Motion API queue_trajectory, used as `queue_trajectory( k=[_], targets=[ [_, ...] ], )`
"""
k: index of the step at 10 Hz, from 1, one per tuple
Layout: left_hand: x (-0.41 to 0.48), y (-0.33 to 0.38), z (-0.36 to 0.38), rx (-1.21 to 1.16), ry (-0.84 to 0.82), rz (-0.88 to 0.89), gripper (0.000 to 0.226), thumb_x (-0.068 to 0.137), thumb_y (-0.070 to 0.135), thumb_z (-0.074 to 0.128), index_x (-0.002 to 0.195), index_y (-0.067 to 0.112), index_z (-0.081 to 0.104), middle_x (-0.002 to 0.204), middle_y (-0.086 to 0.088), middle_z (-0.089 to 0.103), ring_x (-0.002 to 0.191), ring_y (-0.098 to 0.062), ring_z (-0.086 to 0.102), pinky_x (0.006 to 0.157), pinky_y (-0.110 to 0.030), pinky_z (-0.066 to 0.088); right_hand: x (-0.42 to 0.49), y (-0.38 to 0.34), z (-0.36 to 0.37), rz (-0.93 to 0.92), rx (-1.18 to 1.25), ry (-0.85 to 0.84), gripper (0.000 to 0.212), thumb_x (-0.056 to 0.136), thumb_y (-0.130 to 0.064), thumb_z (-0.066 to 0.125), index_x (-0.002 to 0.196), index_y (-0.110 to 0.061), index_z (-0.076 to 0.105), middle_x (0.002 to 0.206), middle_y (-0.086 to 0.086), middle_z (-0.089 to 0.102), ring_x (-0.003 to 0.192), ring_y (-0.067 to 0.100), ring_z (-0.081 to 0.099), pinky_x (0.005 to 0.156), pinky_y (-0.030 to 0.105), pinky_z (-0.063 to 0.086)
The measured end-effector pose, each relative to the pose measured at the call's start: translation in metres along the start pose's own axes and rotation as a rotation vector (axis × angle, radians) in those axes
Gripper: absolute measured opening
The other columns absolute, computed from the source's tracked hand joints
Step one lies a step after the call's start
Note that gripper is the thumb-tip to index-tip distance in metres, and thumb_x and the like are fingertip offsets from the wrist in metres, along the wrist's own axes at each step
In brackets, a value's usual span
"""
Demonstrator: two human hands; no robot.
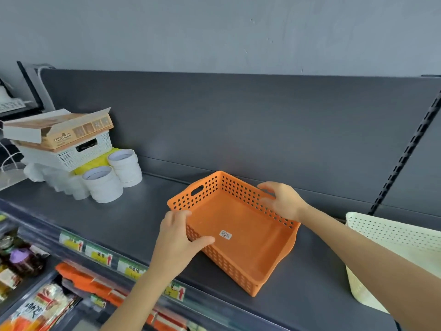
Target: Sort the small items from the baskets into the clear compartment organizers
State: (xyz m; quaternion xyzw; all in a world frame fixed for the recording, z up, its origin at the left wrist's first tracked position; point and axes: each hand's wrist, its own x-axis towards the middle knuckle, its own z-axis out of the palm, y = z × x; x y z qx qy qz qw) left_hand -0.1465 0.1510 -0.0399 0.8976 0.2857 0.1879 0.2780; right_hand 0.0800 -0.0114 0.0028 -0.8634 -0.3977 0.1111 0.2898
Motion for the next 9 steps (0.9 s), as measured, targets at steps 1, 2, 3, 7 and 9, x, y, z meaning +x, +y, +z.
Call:
queue_trajectory(
  k=[1, 2, 3, 7, 9],
  targets=[
    [0.011, 0.007, -0.005, 0.177, -0.268, 0.281, 0.092, 0.063, 0.077, 0.057, 0.14, 0.032, 0.038, 0.137, 0.018, 0.03, 0.13, -0.003, 0.021, 0.113, -0.033, 0.026, -0.012, 0.01, -0.003, 0.015, -0.018, 0.076, 0.041, 0.093, -0.023, 0.055, 0.134, -0.015, 0.051, 0.138, -0.001, 0.052, 0.129, 0.016, 0.047, 0.099, 0.022, 0.035],
    [0.02, 0.02, 0.006, 0.216, -0.407, 0.353, 0.094, 0.06, 0.083, 0.044, 0.138, 0.03, 0.045, 0.139, 0.017, 0.037, 0.132, -0.003, 0.024, 0.113, -0.03, 0.024, -0.028, 0.015, -0.011, 0.047, 0.009, 0.149, 0.041, 0.093, -0.024, 0.056, 0.133, -0.018, 0.052, 0.137, -0.002, 0.053, 0.123, 0.012, 0.051, 0.094, 0.018, 0.035],
    [0.022, 0.036, 0.026, 0.204, -0.359, 0.392, 0.085, 0.067, 0.079, 0.048, 0.135, 0.026, 0.05, 0.134, 0.016, 0.044, 0.127, -0.005, 0.034, 0.106, -0.025, 0.029, -0.046, 0.019, -0.018, 0.051, 0.017, 0.207, 0.037, 0.092, -0.021, 0.056, 0.129, -0.018, 0.055, 0.128, -0.004, 0.059, 0.097, 0.003, 0.057, 0.081, 0.016, 0.039],
    [0.033, 0.072, 0.065, 0.284, -0.307, 0.382, 0.07, 0.079, 0.074, 0.047, 0.127, 0.024, 0.056, 0.125, 0.008, 0.056, 0.111, -0.01, 0.055, 0.097, -0.034, 0.043, -0.096, 0.033, -0.016, 0.152, 0.097, 0.269, 0.038, 0.093, -0.023, 0.052, 0.131, -0.023, 0.056, 0.132, -0.011, 0.057, 0.123, 0.007, 0.05, 0.103, 0.028, 0.042],
    [0.016, 0.104, 0.045, 0.144, -0.301, 0.402, 0.067, 0.083, 0.059, 0.059, 0.137, 0.021, 0.047, 0.142, 0.005, 0.043, 0.127, -0.013, 0.044, 0.104, -0.033, 0.041, -0.126, 0.023, -0.026, 0.135, 0.15, 0.301, 0.035, 0.093, -0.023, 0.053, 0.128, -0.023, 0.058, 0.126, -0.013, 0.06, 0.118, 0.007, 0.053, 0.098, 0.024, 0.043]
  ],
)
